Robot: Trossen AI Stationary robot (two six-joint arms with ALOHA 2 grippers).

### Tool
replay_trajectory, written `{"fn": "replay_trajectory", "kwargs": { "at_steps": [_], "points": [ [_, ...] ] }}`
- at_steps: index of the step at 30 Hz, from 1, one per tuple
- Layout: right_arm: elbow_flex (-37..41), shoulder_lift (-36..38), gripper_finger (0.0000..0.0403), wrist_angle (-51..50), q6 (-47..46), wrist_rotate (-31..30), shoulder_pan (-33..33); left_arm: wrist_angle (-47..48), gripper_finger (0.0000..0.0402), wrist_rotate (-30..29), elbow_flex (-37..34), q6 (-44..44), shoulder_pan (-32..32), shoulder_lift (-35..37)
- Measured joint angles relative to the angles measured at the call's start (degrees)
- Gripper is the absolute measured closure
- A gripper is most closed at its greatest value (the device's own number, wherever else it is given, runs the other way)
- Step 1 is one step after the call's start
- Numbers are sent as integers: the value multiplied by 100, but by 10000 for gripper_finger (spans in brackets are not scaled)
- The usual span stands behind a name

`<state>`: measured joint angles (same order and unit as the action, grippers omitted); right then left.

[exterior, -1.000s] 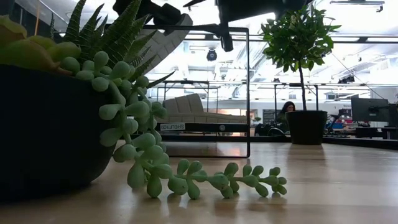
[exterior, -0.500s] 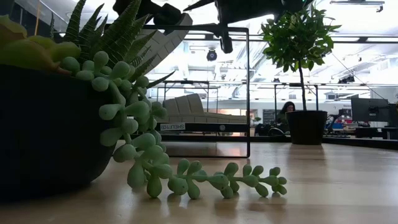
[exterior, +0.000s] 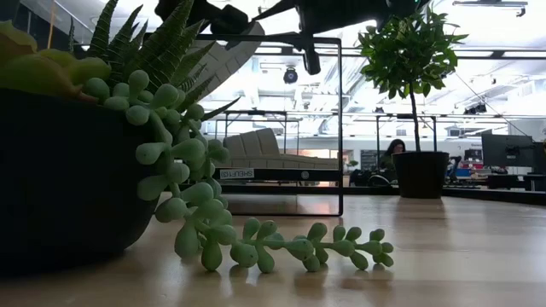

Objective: Pick and place slides into the shelf
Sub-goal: Put the gray slipper slide on the shelf

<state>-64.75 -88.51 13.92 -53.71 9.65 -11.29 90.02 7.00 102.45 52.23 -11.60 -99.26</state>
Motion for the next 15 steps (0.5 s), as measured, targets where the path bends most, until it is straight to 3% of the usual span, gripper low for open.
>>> {"fn": "replay_trajectory", "kwargs": {
  "at_steps": [15],
  "points": [
    [-2, -118, 285, 101, -22, 26, -13, 6, 399, 3, 0, -2, 4, 0]
  ]
}}
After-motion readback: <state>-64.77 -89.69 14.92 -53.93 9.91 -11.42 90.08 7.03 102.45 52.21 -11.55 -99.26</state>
